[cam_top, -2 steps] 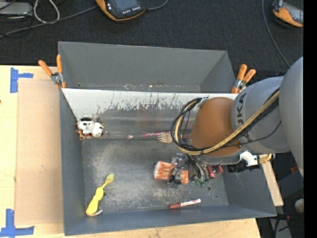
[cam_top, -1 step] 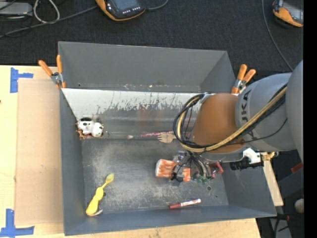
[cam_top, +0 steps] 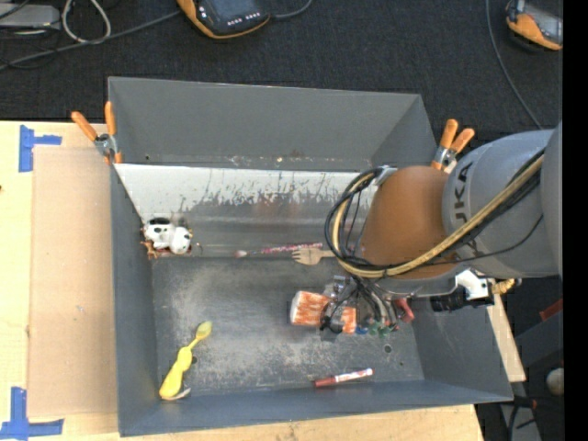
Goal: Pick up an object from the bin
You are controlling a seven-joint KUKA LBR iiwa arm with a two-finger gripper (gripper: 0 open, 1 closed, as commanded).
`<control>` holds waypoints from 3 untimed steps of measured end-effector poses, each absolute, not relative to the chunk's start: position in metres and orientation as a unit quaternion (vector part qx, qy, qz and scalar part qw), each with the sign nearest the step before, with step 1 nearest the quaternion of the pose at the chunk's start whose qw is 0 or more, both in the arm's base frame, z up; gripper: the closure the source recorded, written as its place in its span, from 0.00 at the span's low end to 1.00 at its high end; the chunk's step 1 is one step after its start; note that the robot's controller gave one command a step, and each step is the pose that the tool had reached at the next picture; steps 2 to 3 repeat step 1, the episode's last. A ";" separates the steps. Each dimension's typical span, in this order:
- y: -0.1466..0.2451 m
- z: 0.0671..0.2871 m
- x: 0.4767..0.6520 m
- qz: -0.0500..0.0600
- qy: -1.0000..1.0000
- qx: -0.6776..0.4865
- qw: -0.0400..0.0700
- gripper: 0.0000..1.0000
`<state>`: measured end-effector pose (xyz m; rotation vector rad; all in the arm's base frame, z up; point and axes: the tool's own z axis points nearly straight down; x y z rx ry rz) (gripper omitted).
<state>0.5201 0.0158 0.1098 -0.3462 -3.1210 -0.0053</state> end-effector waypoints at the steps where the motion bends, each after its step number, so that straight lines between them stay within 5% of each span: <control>1: 0.016 0.151 0.518 -0.001 -0.994 -0.110 0.005 1.00; 3: 0.016 0.151 0.518 -0.001 -0.994 -0.110 0.005 1.00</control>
Offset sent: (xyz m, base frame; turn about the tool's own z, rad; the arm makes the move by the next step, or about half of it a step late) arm -0.0024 0.0000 0.1137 0.0000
